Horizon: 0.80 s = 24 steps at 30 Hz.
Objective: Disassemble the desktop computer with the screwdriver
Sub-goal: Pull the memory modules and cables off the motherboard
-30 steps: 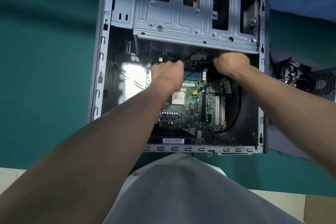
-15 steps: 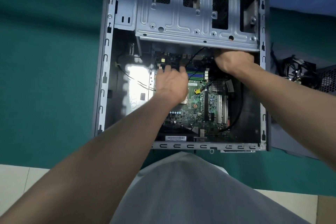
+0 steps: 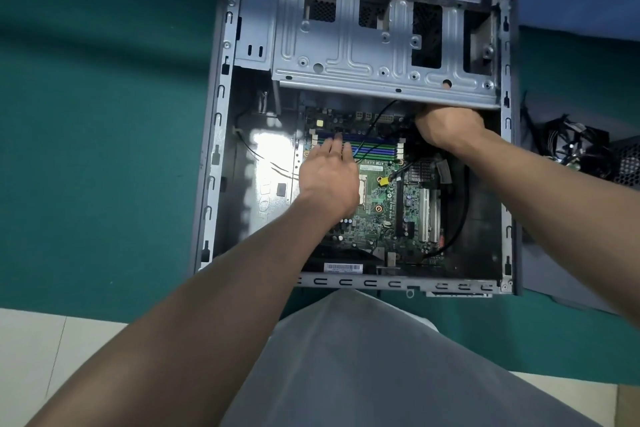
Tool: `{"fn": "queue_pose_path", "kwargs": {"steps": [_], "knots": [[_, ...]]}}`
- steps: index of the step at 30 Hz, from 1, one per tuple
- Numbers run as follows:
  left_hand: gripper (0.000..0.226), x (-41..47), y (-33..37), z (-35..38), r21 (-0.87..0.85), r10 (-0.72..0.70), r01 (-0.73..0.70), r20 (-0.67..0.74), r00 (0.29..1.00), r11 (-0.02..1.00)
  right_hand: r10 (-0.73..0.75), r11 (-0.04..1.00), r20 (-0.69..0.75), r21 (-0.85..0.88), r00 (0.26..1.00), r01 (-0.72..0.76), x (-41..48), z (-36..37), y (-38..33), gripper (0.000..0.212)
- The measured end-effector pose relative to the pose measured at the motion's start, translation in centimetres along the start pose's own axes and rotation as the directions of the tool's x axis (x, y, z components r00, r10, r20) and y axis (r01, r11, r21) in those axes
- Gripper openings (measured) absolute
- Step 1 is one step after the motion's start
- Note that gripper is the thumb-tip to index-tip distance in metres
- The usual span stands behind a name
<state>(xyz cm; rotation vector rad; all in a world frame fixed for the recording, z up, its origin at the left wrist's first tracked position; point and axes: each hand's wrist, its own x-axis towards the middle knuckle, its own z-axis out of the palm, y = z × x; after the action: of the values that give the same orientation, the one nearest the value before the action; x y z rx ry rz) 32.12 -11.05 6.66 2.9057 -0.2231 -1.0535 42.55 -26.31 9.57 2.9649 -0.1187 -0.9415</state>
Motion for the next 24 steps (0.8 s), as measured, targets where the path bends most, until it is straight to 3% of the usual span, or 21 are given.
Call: {"fn": "queue_pose_path", "kwargs": {"steps": [3, 6, 11, 17, 20, 24], "knots": [[0.074, 0.2, -0.4, -1.0, -0.014, 0.017, -0.017, -0.004, 1.0, 1.0, -0.049, 0.997, -0.074, 0.05, 0.996, 0.053, -0.1, -0.2, -0.3, 0.041], [0.063, 0.4, -0.6, -1.8, -0.031, 0.016, -0.015, 0.033, 0.999, 0.999, 0.007, 1.0, -0.078, 0.014, 0.997, -0.006, -0.3, -0.3, -0.2, 0.049], [0.066, 0.3, -0.1, -2.2, -0.022, 0.004, -0.002, 0.087, 0.996, 1.0, -0.038, 0.997, -0.143, 0.065, 0.989, 0.048, -0.3, -0.1, 0.0, 0.029], [0.067, 0.6, -0.8, -2.5, -0.051, -0.005, 0.01, 0.104, 0.995, 0.999, 0.011, 0.997, -0.125, -0.079, 0.992, -0.021, -0.8, -0.4, -0.3, 0.038], [0.066, 0.5, -0.8, -2.3, -0.056, -0.002, 0.008, 0.104, 0.995, 0.998, 0.007, 0.997, -0.075, -0.073, 0.997, -0.013, -0.8, -0.2, -0.1, 0.025], [0.069, 0.4, -0.7, -2.1, -0.058, -0.006, 0.012, 0.106, 0.994, 0.998, 0.02, 0.998, -0.095, -0.057, 0.995, -0.026, -1.2, -0.2, -0.2, 0.032]]}}
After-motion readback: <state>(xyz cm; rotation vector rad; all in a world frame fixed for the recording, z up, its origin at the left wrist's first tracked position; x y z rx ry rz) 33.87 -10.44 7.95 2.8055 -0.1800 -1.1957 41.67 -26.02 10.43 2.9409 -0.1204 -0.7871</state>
